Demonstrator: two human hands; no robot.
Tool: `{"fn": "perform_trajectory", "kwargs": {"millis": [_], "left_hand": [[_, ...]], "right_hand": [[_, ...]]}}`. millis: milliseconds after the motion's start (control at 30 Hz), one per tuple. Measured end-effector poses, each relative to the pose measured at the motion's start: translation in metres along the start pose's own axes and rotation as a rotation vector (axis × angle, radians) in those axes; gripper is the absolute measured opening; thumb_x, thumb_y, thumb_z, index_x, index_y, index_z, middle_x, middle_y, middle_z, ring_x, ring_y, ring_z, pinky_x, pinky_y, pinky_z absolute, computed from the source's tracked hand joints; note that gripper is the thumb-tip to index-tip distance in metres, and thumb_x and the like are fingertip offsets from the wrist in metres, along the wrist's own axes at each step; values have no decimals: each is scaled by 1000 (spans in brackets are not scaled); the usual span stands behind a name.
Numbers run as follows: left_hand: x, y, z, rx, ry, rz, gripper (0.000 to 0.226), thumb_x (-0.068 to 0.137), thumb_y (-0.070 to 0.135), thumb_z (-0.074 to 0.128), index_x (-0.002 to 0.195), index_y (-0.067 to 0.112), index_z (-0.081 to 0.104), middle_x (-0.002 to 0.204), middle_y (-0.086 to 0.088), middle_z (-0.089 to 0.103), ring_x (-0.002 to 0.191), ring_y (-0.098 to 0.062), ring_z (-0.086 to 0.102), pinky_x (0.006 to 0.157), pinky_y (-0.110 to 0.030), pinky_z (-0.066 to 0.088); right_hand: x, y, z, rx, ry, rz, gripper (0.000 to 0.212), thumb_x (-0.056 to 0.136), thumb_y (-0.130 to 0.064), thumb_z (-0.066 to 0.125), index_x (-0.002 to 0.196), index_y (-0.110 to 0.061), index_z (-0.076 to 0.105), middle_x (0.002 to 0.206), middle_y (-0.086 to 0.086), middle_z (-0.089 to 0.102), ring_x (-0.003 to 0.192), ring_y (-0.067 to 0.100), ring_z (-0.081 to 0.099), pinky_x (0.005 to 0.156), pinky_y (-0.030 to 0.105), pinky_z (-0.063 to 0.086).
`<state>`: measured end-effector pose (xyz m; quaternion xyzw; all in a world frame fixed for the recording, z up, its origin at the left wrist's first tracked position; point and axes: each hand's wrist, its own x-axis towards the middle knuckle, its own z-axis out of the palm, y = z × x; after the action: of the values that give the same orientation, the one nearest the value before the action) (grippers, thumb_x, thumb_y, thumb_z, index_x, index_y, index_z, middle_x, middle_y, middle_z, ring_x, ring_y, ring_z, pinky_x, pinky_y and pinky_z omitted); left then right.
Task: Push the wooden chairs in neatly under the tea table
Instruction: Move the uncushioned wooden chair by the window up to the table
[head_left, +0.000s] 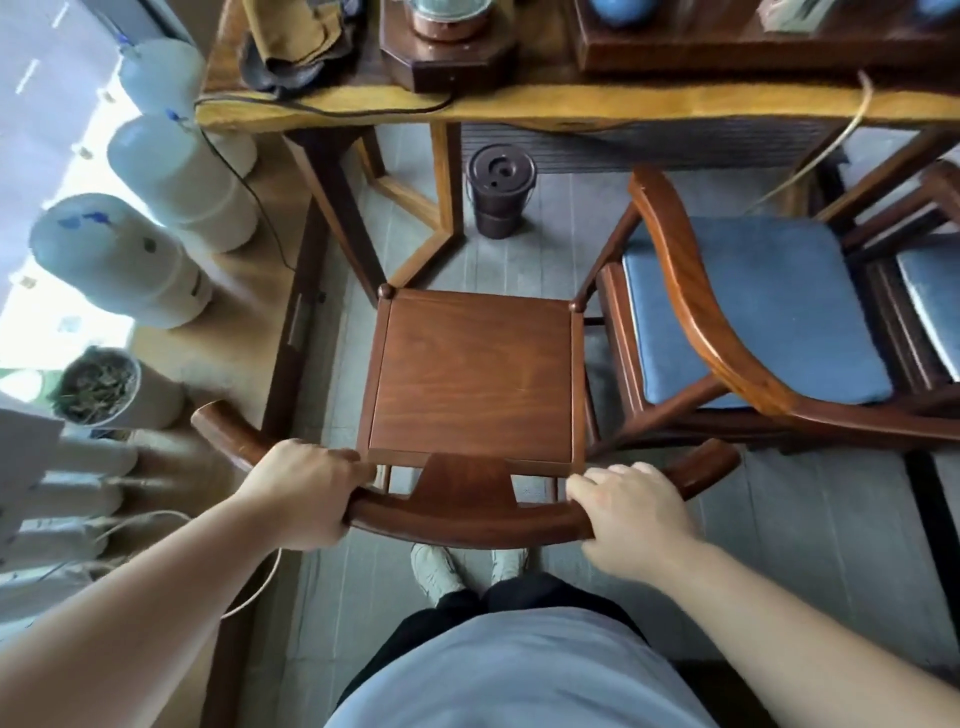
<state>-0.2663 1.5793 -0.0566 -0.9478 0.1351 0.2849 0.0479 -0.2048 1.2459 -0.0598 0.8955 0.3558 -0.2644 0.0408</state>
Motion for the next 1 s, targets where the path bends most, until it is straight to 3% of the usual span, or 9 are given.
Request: {"fn": "perform_trajectory", "kwargs": {"millis": [133, 267, 633, 867, 1000], "left_hand": [[6, 5, -5, 69, -82, -8, 30, 75, 35, 47, 102, 36, 60, 72, 13, 56, 67, -12, 53, 63, -26, 45], [10, 10, -6, 62, -68, -33, 27, 73, 34, 45, 94, 33, 61, 66, 11, 54, 64, -14, 54, 63, -27, 47], [38, 36, -18, -28, -24, 10, 17, 74, 27, 46, 84, 28, 60, 64, 9, 57, 62, -16, 58, 61, -27, 50], [44, -6, -27, 56, -57, 49, 22, 74, 29, 45, 90, 32, 59, 70, 10, 59, 67, -14, 58, 58, -26, 44], [51, -27, -33, 61, -77, 26, 17, 70, 28, 45, 84, 33, 54, 69, 11, 57, 69, -14, 57, 59, -26, 43]], "right_hand": [[4, 5, 2, -27, 30, 8, 23, 79, -35, 55, 100, -28, 60, 95, -4, 68, 91, 23, 64, 78, 37, 42], [5, 17, 4, -66, 43, -36, 19, 79, -33, 56, 97, -28, 62, 89, -5, 69, 86, 24, 66, 75, 37, 45], [17, 59, -18, -153, -47, 65, 17, 77, -32, 59, 94, -29, 59, 94, -6, 68, 95, 21, 63, 83, 36, 41], [34, 37, -23, -95, 29, 35, 15, 78, -34, 60, 93, -29, 60, 88, -7, 68, 89, 20, 64, 79, 35, 42], [52, 29, -30, -107, 32, 26, 14, 79, -34, 59, 92, -29, 59, 86, -5, 69, 87, 22, 65, 77, 35, 40]]}}
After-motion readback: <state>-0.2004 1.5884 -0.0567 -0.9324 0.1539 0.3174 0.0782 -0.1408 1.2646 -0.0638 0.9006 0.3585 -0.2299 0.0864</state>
